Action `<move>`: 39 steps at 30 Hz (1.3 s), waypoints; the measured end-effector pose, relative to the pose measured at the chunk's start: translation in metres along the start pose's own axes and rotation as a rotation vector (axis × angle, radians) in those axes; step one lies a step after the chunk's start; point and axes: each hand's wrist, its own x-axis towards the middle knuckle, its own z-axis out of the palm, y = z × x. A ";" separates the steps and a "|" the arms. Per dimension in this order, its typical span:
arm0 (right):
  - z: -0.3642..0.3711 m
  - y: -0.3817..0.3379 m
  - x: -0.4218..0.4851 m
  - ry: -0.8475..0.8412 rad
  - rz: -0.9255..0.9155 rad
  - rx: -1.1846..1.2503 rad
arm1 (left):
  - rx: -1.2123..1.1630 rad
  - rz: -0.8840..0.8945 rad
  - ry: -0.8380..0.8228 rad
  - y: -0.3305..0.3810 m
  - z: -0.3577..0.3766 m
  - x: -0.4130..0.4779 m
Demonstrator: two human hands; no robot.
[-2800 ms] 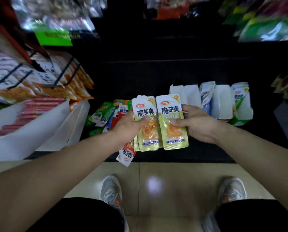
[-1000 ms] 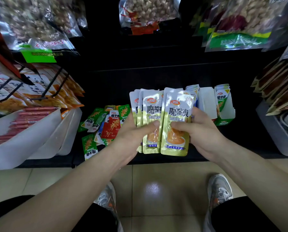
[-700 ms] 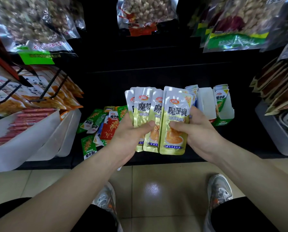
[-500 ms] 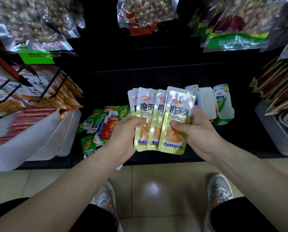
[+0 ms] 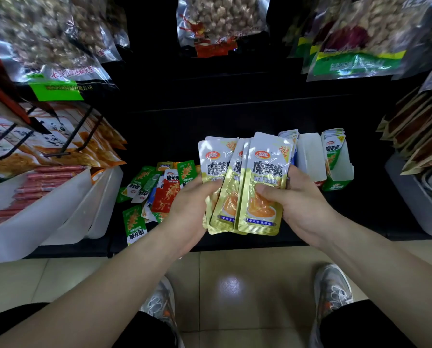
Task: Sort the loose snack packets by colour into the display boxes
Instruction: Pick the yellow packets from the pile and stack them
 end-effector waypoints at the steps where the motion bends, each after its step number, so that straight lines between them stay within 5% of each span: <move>1: 0.000 0.000 0.000 0.006 -0.006 0.000 | 0.068 0.033 0.006 0.000 0.000 0.001; 4: 0.000 0.000 0.000 0.012 -0.018 -0.002 | 0.290 0.137 0.005 -0.003 -0.003 0.001; 10: 0.002 0.004 -0.002 -0.017 0.000 0.022 | 0.368 0.202 0.018 -0.005 -0.003 0.000; 22: 0.005 0.005 -0.003 -0.043 -0.009 0.077 | 0.377 0.099 -0.109 -0.012 0.006 0.002; 39: -0.055 0.005 -0.007 0.212 0.016 0.027 | 0.663 0.156 -0.382 -0.052 0.099 0.029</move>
